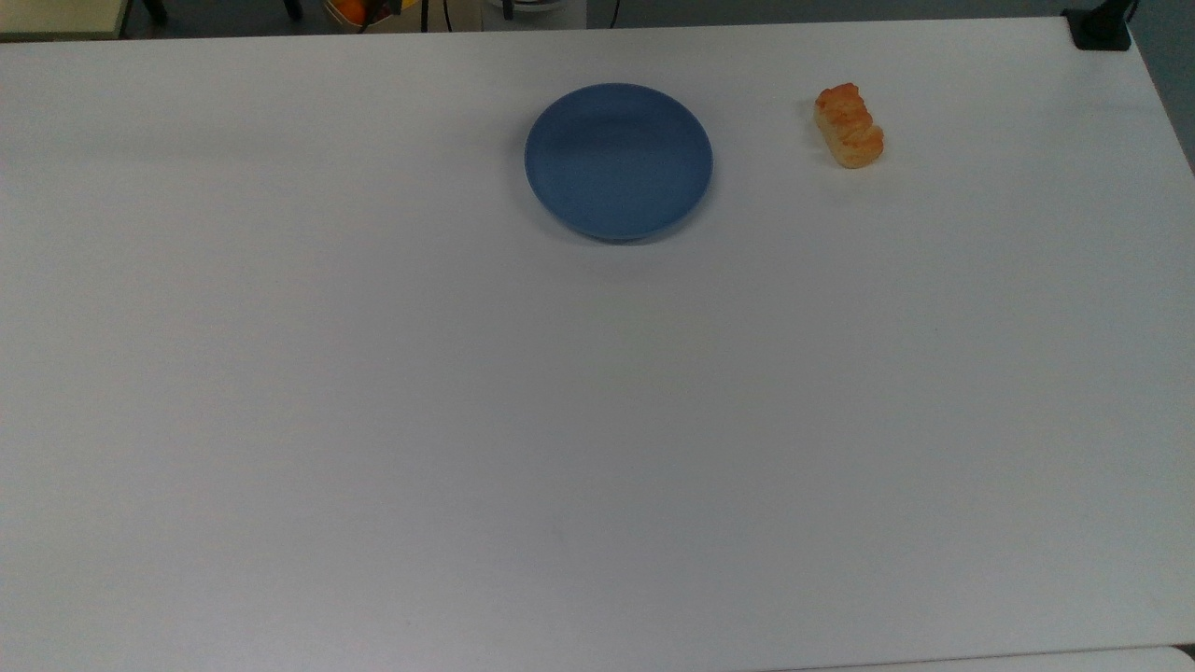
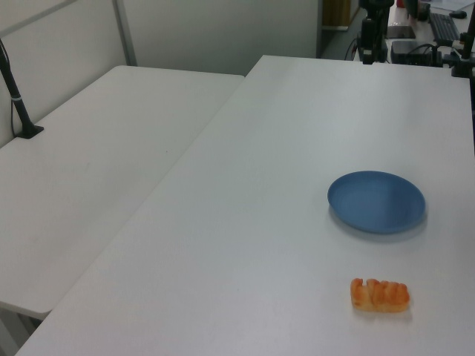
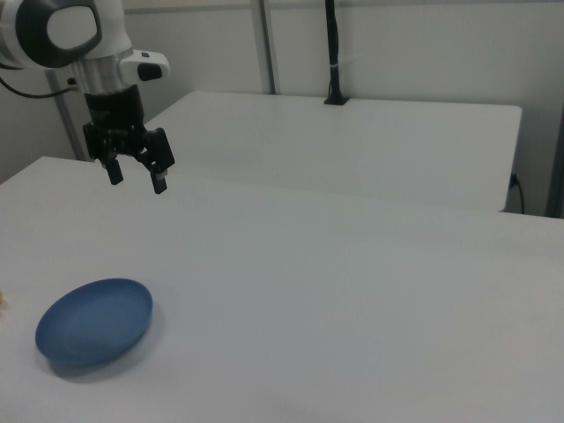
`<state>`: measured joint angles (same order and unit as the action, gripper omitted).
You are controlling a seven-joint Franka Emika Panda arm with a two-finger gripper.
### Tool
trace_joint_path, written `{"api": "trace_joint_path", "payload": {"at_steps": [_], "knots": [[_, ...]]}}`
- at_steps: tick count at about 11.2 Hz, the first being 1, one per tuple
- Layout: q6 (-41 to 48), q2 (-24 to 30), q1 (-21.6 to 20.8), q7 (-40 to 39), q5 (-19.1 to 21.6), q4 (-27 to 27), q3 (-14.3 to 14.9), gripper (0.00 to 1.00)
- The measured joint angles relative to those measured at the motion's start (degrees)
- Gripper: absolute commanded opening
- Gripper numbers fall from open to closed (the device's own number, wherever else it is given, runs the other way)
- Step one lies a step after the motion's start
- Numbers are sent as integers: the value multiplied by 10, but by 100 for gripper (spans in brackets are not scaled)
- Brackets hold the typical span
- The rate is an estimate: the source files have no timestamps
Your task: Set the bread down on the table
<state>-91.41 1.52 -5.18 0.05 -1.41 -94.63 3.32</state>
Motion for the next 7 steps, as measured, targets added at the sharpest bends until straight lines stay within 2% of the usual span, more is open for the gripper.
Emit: {"api": "trace_joint_path", "payload": {"at_steps": [7], "knots": [[5,8,20,0,0,0,0,100]]}}
